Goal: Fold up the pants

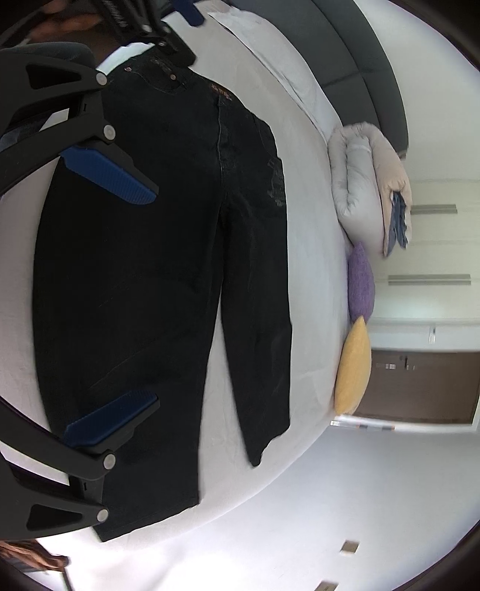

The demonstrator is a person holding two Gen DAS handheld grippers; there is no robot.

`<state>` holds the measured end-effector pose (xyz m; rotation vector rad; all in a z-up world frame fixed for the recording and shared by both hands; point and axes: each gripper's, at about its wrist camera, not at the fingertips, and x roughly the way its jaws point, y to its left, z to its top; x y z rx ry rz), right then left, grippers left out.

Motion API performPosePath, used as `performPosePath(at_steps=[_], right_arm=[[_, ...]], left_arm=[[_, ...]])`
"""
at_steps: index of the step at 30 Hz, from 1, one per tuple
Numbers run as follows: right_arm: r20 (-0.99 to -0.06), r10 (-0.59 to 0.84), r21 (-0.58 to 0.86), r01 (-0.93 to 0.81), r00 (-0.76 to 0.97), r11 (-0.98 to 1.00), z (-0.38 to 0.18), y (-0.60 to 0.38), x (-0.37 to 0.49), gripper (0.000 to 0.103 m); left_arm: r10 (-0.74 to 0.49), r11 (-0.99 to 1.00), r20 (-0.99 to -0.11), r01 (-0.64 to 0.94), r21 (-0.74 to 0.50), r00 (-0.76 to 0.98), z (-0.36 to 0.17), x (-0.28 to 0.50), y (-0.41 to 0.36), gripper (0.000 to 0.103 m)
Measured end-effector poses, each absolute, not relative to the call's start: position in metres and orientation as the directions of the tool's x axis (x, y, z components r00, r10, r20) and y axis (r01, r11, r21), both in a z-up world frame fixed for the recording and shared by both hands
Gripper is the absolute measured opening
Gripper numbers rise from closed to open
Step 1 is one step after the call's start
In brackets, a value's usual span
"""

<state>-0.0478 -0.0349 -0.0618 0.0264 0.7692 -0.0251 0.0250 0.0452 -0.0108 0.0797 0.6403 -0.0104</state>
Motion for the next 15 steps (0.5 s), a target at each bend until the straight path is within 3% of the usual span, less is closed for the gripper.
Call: performPosePath(at_steps=[4, 7, 11, 15], right_arm=[[-0.691, 0.100, 0.012, -0.127, 0.716, 0.992, -0.055, -0.041, -0.017, 0.103], [-0.679, 0.155, -0.021, -0.230, 0.718, 0.973, -0.048, -0.048, 0.011, 0.103], [-0.683, 0.201, -0.071, -0.338, 0.702, 0.938, -0.044, -0.059, 0.052, 0.102], [-0.708, 0.278, -0.056, -0.445, 0.648, 0.894, -0.049, -0.072, 0.085, 0.090]], left_arm=[[0.003, 0.981, -0.589, 0.113, 0.160, 0.808, -0.021, 0.071, 0.056, 0.103], [0.028, 0.964, -0.680, 0.159, 0.211, 0.733, -0.029, 0.126, 0.070, 0.103], [0.001, 0.940, -0.650, 0.221, 0.261, 0.760, -0.022, 0.203, 0.091, 0.103], [-0.041, 0.873, -0.710, 0.371, 0.317, 0.703, -0.028, 0.296, 0.096, 0.103]])
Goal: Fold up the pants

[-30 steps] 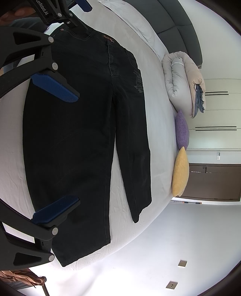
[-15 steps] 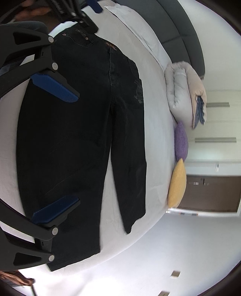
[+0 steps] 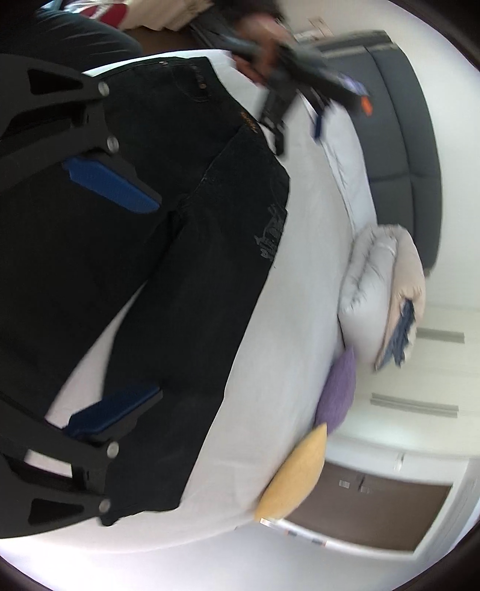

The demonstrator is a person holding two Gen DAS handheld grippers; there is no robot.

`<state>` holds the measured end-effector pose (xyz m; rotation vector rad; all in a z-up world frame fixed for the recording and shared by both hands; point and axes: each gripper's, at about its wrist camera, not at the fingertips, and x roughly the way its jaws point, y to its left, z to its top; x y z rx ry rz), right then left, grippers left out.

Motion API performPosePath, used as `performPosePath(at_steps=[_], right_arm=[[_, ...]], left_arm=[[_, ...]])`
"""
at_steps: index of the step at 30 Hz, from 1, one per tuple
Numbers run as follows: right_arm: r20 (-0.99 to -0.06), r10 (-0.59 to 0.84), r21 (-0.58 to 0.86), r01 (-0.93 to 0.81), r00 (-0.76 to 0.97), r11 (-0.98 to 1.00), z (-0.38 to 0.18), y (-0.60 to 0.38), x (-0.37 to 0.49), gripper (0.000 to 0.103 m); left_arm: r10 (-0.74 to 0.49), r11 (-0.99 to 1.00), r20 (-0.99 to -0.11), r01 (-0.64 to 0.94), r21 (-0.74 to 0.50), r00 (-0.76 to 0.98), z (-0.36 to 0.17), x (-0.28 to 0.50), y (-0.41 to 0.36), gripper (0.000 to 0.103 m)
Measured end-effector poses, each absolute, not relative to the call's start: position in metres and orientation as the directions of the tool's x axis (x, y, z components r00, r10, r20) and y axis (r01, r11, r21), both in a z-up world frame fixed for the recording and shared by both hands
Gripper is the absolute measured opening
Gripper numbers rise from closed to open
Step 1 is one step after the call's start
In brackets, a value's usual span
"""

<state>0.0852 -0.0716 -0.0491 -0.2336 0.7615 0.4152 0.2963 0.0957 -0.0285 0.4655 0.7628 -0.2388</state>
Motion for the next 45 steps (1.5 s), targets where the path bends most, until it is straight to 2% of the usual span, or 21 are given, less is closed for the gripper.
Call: performPosePath(at_steps=[4, 9, 12, 15, 17, 20, 21, 24, 25, 26, 29, 39, 44, 45], right_arm=[[-0.737, 0.338, -0.037, -0.534, 0.586, 0.845, -0.066, -0.084, 0.111, 0.078], [-0.774, 0.369, -0.010, -0.592, 0.515, 0.806, -0.089, -0.092, 0.144, 0.065], [-0.779, 0.379, -0.004, -0.608, 0.499, 0.794, -0.096, -0.091, 0.165, 0.065], [-0.777, 0.400, 0.012, -0.625, 0.485, 0.781, -0.099, -0.090, 0.183, 0.065], [-0.778, 0.409, 0.017, -0.635, 0.477, 0.772, -0.099, -0.084, 0.193, 0.065], [-0.778, 0.426, 0.025, -0.656, 0.461, 0.754, -0.099, -0.073, 0.209, 0.065], [-0.777, 0.432, 0.026, -0.662, 0.458, 0.749, -0.098, -0.069, 0.213, 0.065], [-0.778, 0.438, 0.028, -0.673, 0.450, 0.739, -0.097, -0.056, 0.226, 0.065], [-0.779, 0.439, 0.026, -0.676, 0.448, 0.736, -0.096, -0.051, 0.230, 0.065], [-0.779, 0.437, 0.018, -0.681, 0.449, 0.732, -0.096, -0.044, 0.235, 0.064], [-0.784, 0.434, -0.003, -0.701, 0.445, 0.713, -0.093, -0.025, 0.246, 0.062], [-0.804, 0.391, -0.093, -0.743, 0.449, 0.663, -0.099, 0.025, 0.286, 0.061], [-0.831, 0.347, -0.146, -0.773, 0.434, 0.618, -0.111, 0.057, 0.307, 0.050], [-0.841, 0.339, -0.144, -0.777, 0.423, 0.612, -0.115, 0.061, 0.311, 0.045]], left_arm=[[-0.055, 0.815, -0.778, 0.478, 0.327, 0.626, -0.046, 0.375, 0.101, 0.103], [-0.103, 0.772, -0.885, 0.597, 0.217, 0.455, -0.086, 0.438, 0.109, 0.103], [-0.075, 0.748, -0.924, 0.634, 0.197, 0.375, -0.117, 0.457, 0.115, 0.095], [-0.105, 0.758, -0.945, 0.640, 0.124, 0.308, -0.140, 0.475, 0.124, 0.090], [-0.138, 0.768, -0.953, 0.636, 0.069, 0.271, -0.144, 0.484, 0.131, 0.071], [-0.161, 0.760, -0.964, 0.650, 0.017, 0.213, -0.148, 0.492, 0.137, 0.054], [-0.159, 0.757, -0.966, 0.653, 0.014, 0.206, -0.149, 0.492, 0.135, 0.052], [-0.149, 0.733, -0.967, 0.679, 0.034, 0.209, -0.151, 0.488, 0.126, 0.031], [-0.145, 0.731, -0.962, 0.680, 0.054, 0.231, -0.149, 0.486, 0.123, 0.015], [-0.139, 0.730, -0.959, 0.680, 0.070, 0.247, -0.148, 0.484, 0.122, 0.013], [-0.143, 0.723, -0.931, 0.678, 0.134, 0.336, -0.142, 0.467, 0.120, 0.008], [-0.172, 0.732, -0.768, 0.602, 0.319, 0.617, -0.100, 0.368, 0.133, 0.007], [-0.183, 0.741, -0.727, 0.579, 0.340, 0.662, -0.107, 0.345, 0.125, 0.007], [-0.182, 0.744, -0.723, 0.574, 0.342, 0.666, -0.107, 0.342, 0.125, 0.007]])
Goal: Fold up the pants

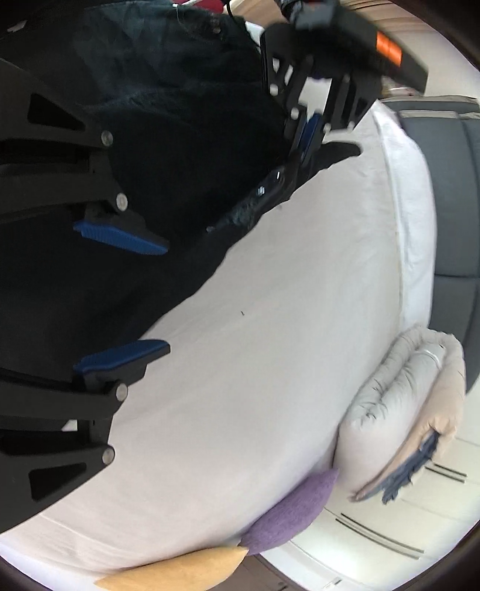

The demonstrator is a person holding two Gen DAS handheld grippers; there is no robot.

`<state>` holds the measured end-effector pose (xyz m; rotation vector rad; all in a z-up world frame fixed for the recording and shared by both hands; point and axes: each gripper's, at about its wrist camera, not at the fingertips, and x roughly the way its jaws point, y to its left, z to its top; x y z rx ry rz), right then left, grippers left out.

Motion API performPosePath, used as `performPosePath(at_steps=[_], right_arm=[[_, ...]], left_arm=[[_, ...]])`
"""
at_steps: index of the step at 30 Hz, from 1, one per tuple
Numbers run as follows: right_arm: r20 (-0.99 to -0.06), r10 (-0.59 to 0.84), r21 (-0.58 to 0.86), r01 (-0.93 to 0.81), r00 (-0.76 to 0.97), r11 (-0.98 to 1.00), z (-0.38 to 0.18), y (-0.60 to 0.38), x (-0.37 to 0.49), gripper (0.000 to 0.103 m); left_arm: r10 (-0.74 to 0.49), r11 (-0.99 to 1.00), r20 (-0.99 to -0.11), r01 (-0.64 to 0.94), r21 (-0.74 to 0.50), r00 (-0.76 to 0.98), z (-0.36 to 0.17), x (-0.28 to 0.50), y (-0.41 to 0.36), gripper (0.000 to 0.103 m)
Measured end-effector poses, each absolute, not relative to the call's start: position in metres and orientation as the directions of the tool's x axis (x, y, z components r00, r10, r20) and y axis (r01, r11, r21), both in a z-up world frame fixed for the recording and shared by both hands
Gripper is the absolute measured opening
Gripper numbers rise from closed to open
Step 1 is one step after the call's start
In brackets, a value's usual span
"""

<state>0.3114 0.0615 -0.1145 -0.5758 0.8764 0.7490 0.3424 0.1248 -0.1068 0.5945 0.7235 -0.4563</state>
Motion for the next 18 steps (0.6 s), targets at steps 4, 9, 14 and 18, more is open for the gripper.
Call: performPosePath(at_steps=[4, 9, 14, 18], right_arm=[[-0.870, 0.311, -0.126, -0.782, 0.383, 0.611, -0.128, 0.074, 0.327, 0.030], [-0.873, 0.319, -0.095, -0.770, 0.370, 0.631, -0.130, 0.079, 0.324, 0.005], [-0.854, 0.382, 0.000, -0.734, 0.354, 0.679, -0.122, 0.076, 0.315, 0.004], [-0.825, 0.462, 0.094, -0.727, 0.326, 0.681, -0.117, 0.089, 0.295, 0.004]], left_arm=[[-0.176, 0.742, -0.711, 0.567, 0.359, 0.681, -0.110, 0.335, 0.122, 0.007], [-0.189, 0.765, -0.709, 0.555, 0.327, 0.679, -0.111, 0.306, 0.127, 0.007], [-0.203, 0.782, -0.697, 0.542, 0.307, 0.688, -0.096, 0.289, 0.130, 0.007], [-0.205, 0.798, -0.690, 0.527, 0.293, 0.694, -0.086, 0.273, 0.132, 0.007]])
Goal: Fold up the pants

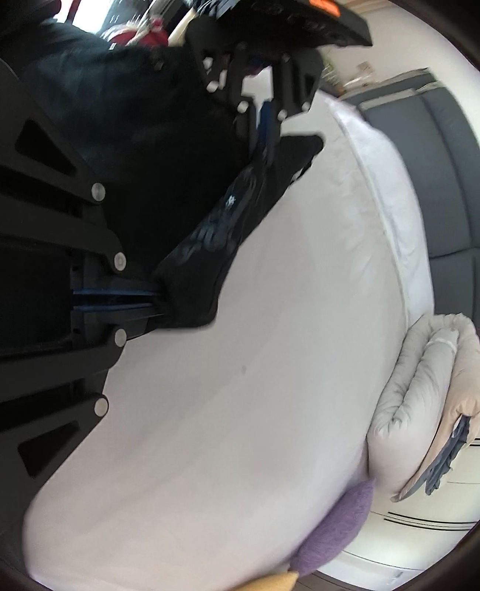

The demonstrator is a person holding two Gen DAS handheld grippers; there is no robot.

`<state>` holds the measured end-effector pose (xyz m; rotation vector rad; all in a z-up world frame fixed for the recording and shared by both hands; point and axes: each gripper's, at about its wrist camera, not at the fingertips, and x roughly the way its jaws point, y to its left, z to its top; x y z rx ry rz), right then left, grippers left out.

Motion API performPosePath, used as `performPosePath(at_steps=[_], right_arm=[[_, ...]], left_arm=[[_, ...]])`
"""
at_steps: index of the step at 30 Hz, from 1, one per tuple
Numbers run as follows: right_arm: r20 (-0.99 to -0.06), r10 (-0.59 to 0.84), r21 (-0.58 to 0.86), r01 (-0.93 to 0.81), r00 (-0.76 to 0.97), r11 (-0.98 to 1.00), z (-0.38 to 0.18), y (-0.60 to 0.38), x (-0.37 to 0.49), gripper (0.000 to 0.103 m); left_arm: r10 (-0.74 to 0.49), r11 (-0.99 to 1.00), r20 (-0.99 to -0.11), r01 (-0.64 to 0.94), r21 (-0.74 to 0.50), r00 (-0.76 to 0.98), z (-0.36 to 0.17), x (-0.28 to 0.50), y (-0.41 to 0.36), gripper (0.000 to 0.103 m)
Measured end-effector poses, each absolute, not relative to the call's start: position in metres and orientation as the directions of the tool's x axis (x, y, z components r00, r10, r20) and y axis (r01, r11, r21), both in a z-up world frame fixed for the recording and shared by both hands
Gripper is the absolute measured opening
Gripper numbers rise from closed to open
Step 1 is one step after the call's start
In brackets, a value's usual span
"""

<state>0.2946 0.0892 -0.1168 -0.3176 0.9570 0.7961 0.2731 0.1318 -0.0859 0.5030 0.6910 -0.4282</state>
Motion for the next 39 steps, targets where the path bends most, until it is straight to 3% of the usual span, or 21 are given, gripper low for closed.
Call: performPosePath(at_steps=[4, 6, 10, 14, 18, 29, 39], right_arm=[[-0.821, 0.484, 0.093, -0.765, 0.303, 0.637, -0.116, 0.104, 0.254, 0.004], [-0.832, 0.453, 0.024, -0.794, 0.321, 0.607, -0.116, 0.110, 0.227, 0.004], [-0.830, 0.322, -0.272, -0.834, 0.456, 0.480, -0.119, 0.119, 0.154, 0.004], [-0.747, 0.159, -0.622, -0.763, 0.646, 0.176, -0.148, 0.124, 0.059, 0.004], [-0.716, 0.133, -0.682, -0.727, 0.686, 0.075, -0.165, 0.121, -0.003, 0.004], [-0.689, 0.119, -0.725, -0.681, 0.715, -0.104, -0.200, 0.130, -0.094, 0.004], [-0.674, 0.125, -0.739, -0.666, 0.728, -0.103, -0.195, 0.151, -0.125, 0.004]], left_arm=[[-0.205, 0.797, -0.694, 0.529, 0.291, 0.690, -0.082, 0.245, 0.132, 0.007], [-0.216, 0.794, -0.693, 0.537, 0.286, 0.688, -0.080, 0.223, 0.133, 0.007], [-0.192, 0.767, -0.694, 0.547, 0.334, 0.694, -0.084, 0.171, 0.129, 0.007], [-0.172, 0.701, -0.702, 0.586, 0.406, 0.691, -0.099, 0.111, 0.120, 0.007], [-0.148, 0.624, -0.711, 0.623, 0.472, 0.687, -0.117, 0.056, 0.106, 0.007], [-0.115, 0.577, -0.749, 0.657, 0.485, 0.653, -0.150, -0.030, 0.108, 0.007], [-0.101, 0.562, -0.751, 0.660, 0.499, 0.653, -0.155, -0.044, 0.133, 0.007]])
